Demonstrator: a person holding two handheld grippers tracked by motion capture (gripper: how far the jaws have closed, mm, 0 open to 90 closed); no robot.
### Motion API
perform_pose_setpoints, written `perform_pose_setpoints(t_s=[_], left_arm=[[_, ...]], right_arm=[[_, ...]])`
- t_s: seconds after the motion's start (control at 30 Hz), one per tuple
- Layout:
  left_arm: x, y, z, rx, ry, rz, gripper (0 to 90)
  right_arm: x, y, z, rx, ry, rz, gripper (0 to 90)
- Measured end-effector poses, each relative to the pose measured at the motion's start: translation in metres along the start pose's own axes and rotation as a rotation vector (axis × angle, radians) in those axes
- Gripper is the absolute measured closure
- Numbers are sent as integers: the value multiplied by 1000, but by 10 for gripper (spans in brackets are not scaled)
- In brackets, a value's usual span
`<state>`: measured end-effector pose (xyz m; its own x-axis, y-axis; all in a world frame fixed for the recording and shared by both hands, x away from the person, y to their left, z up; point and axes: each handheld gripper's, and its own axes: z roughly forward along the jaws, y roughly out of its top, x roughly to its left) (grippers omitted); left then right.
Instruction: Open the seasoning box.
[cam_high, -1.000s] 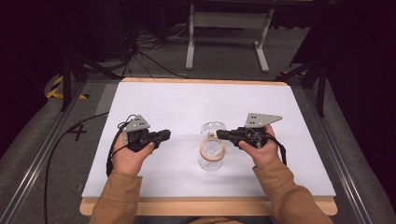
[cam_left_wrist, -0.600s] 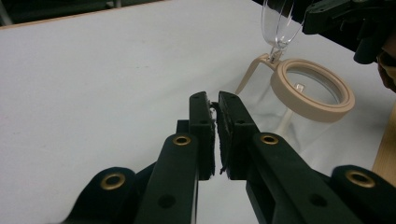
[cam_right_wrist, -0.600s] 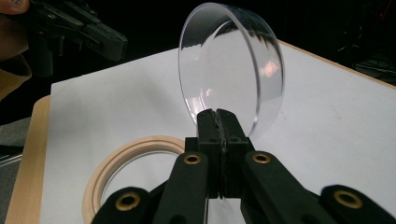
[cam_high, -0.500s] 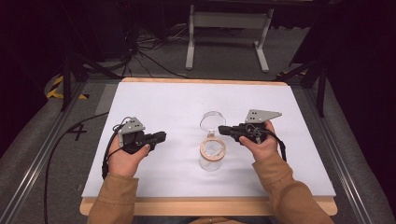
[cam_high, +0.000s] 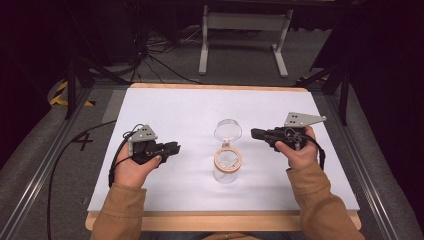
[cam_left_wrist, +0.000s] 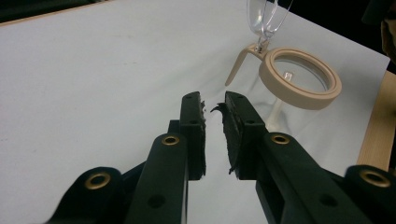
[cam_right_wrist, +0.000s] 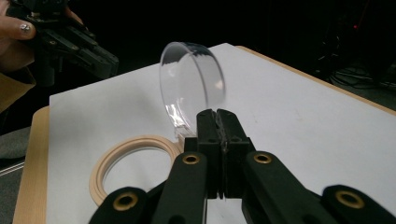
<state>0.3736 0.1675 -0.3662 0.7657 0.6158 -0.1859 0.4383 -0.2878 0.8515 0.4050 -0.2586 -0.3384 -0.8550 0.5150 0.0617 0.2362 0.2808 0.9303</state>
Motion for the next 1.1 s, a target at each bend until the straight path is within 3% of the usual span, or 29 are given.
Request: perform_pose_setpoints(t_s=[0.17,0.23,0.37,0.63,0.83,1.1], left_arm=[[4,1,-2,11,13,-2,754],[12,2,-2,26,46,-16,749],[20,0,1,39,61,-30,742],[46,-9,14,72,93,-119,722],[58,-15,21,85,97,-159,717],[65,-21,25,99,105,-174,708]], right_arm=[[-8,-3,-18,-12,-37,17,872],[-11,-6,-26,-12,-57,31,853],[-16,-11,-36,-10,-86,48,827],[-38,-32,-67,35,-186,122,708],[-52,-49,-74,78,-233,175,665],[-70,-73,-72,164,-308,222,551]])
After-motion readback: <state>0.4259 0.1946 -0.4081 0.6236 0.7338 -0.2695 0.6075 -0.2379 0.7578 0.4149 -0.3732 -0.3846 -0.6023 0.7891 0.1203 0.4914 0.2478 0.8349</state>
